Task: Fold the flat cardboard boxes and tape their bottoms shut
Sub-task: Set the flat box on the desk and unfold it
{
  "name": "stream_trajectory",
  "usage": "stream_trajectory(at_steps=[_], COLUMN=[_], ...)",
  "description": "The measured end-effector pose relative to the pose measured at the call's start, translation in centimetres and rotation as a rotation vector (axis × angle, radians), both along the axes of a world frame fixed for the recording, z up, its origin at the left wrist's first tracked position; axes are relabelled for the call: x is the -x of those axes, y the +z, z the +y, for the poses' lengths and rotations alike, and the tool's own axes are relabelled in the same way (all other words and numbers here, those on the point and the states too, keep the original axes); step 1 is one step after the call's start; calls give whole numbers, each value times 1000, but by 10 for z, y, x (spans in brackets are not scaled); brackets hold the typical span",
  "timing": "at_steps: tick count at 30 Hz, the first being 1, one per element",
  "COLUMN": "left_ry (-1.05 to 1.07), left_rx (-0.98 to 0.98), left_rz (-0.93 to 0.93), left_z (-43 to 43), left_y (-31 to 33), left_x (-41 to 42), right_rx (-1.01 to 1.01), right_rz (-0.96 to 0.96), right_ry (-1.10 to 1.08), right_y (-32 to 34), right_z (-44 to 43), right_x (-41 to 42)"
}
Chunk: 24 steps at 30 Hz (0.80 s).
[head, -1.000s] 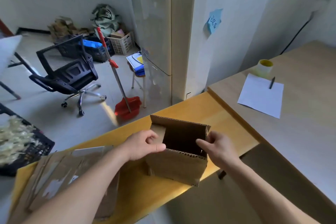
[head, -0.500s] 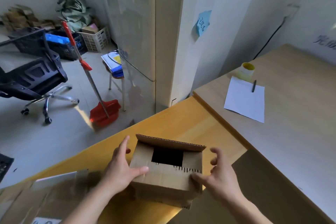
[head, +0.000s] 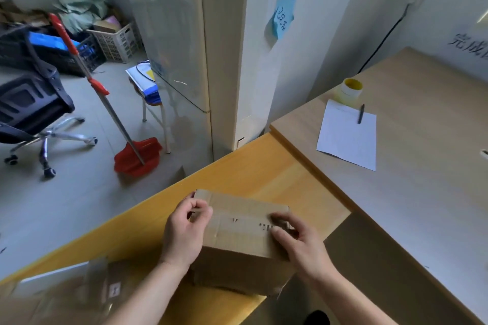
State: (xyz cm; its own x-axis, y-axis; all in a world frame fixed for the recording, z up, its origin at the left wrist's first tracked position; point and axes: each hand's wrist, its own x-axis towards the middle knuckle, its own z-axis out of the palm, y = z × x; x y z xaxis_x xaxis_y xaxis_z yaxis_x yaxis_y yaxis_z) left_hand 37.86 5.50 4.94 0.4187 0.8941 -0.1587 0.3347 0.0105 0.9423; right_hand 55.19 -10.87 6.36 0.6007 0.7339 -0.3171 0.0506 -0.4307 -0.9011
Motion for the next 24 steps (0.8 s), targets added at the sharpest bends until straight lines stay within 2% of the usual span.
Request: stream_trajectory(at_steps=[2, 6, 12, 18, 24], left_ry=[3, -67, -296, -500, -541], left_rx=[-59, -161, -229, -223, -186], left_rz=[41, -18, -84, 7, 105], left_z=[-5, -23, -97, -201, -249], left_y=[10, 30, 38, 26, 19], left_x=[-23, -90, -255, -413, -494], right_rx=[-8, -105, -197, -75, -9], right_rz=[-55, -138, -268, -339, -337], right_ry=[-83, -233, -510, -689, -768], right_y=[1, 21, 44, 21, -6], right_z=[-3, -28, -114, -237, -292], right_x=[-11, -66, -198, -308, -367])
